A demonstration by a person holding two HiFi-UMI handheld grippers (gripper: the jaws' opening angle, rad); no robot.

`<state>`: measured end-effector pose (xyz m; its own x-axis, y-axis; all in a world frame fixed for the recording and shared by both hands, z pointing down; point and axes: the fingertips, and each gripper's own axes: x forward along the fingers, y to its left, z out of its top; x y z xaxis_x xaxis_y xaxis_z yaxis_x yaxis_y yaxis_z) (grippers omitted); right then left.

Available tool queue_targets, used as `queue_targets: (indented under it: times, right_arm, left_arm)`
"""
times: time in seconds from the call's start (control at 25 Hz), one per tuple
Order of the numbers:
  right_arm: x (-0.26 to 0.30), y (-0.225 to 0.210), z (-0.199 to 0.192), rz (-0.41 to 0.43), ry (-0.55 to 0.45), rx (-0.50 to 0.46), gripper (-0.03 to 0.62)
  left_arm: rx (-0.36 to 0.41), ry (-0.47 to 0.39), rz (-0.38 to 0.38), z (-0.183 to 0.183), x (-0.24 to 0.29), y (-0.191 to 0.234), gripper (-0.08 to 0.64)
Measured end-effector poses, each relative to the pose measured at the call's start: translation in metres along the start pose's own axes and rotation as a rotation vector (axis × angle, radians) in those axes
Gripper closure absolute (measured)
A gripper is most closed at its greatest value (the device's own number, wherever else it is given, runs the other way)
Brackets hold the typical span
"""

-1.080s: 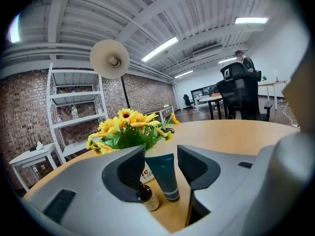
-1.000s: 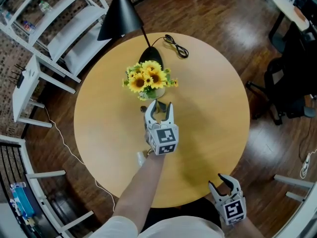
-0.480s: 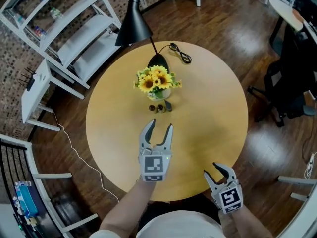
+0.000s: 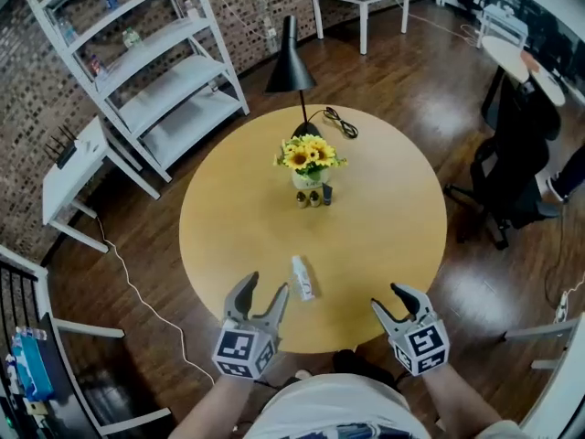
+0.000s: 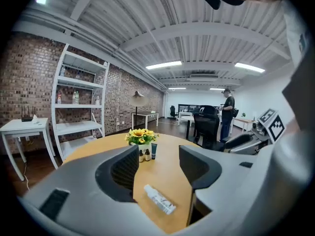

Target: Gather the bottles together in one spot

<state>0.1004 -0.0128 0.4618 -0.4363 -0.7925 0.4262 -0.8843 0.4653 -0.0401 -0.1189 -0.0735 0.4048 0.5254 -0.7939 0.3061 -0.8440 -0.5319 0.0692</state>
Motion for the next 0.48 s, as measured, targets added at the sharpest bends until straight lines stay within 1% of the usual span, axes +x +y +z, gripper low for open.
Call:
queue_targets:
  times: [0.12, 0.24, 0.4, 0.48]
  right_arm:
    - [-0.018, 0.032, 0.011, -0.026, -0.011, -0.004, 0.360]
    - [-0.037, 0.063, 0.017, -0.056, -0.025, -0.013, 0.360]
    - [-0.067, 0.103, 0.014, -0.092, -0.015, -0.013, 0.360]
    - [-0.079, 0.121, 0.008, -0.106, -0.010, -0.007, 0.360]
  left_arm:
    - [-0.034, -0.002, 0.004, -0.015, -0.056, 0.011, 0.325]
    - [-0.053, 0.005, -0.010, -0.029, -0.103, 0.013, 0.325]
    - [-0.064, 0.041, -0.030, -0.050, -0.158, 0.009, 0.324]
    - [-0.085, 0.056, -0.031, -0.062, -0.182, 0.009, 0.324]
